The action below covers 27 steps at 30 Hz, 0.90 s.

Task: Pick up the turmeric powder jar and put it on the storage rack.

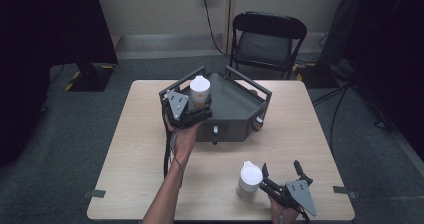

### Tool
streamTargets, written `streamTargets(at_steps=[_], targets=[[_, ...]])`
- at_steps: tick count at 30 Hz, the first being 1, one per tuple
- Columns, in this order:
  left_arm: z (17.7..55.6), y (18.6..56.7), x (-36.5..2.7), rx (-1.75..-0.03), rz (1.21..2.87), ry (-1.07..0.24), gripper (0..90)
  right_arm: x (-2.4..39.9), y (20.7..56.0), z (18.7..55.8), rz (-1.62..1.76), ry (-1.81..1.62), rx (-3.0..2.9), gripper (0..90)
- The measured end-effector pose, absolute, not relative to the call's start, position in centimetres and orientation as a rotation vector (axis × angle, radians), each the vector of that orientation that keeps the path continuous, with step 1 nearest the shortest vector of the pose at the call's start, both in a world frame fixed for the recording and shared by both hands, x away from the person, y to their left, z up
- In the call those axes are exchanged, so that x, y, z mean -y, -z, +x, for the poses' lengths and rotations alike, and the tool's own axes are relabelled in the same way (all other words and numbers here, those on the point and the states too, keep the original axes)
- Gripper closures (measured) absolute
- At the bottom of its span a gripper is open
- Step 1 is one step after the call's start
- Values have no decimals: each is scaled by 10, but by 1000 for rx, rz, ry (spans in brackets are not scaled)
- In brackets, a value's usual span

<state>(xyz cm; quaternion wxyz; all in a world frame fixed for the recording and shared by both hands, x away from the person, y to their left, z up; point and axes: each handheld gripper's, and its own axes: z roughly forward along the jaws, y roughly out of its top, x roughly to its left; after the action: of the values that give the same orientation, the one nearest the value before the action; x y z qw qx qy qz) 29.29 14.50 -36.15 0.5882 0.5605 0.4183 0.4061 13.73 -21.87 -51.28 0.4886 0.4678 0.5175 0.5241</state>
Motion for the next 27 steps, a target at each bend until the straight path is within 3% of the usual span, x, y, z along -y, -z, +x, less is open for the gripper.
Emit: streamTargets(at_steps=[27], targets=[[249,392,-159,-960,1261,-953,1,219,513,137,1137,-1272,-1258,0]])
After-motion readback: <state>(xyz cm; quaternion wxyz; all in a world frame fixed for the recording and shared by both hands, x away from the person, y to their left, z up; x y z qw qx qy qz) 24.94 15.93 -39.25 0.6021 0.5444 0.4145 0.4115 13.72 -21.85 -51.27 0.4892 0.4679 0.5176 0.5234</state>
